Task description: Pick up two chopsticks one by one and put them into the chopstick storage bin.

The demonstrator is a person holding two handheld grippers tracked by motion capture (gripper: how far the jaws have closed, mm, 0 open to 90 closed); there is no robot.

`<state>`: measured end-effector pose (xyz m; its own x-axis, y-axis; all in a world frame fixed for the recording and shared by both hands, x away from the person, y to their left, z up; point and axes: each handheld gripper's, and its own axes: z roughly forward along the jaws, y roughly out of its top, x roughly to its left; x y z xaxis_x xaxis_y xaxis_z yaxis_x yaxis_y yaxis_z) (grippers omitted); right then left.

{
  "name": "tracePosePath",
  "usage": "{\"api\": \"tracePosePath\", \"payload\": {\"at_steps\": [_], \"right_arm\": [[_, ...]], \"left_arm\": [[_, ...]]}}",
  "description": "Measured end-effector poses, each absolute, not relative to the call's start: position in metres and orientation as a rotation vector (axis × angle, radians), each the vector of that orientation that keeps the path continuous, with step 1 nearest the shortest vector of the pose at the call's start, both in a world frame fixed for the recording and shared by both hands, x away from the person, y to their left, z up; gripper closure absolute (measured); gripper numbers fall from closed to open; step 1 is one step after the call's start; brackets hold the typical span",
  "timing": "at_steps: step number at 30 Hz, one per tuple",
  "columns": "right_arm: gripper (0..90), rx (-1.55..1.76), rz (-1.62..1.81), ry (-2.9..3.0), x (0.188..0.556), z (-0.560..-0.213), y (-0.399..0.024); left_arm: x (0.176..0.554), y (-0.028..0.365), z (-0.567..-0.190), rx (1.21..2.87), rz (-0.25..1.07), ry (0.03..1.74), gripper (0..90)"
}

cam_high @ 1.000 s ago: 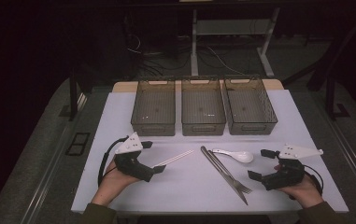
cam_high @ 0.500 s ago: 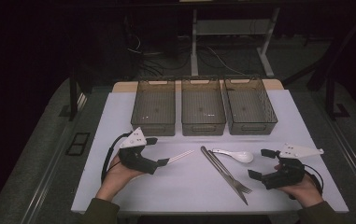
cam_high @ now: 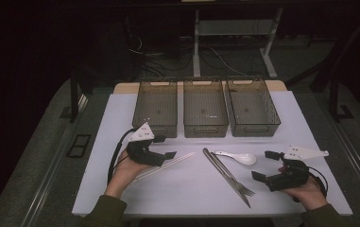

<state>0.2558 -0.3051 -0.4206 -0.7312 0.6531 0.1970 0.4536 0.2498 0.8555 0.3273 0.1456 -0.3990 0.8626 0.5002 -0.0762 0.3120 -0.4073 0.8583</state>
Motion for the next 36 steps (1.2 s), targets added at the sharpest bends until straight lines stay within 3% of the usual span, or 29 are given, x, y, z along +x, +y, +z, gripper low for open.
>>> {"api": "tracePosePath", "payload": {"at_steps": [20,36], "right_arm": [[1.0,1.038,1.465,2.320,0.255,-0.423,-0.305],[1.0,1.042,1.464,2.319,0.254,-0.423,-0.305]], "left_arm": [[0.333,0.143,-0.418,2.196,0.166,0.623,65.3],[0.331,0.147,-0.429,2.299,0.093,0.644,77.5]]}}
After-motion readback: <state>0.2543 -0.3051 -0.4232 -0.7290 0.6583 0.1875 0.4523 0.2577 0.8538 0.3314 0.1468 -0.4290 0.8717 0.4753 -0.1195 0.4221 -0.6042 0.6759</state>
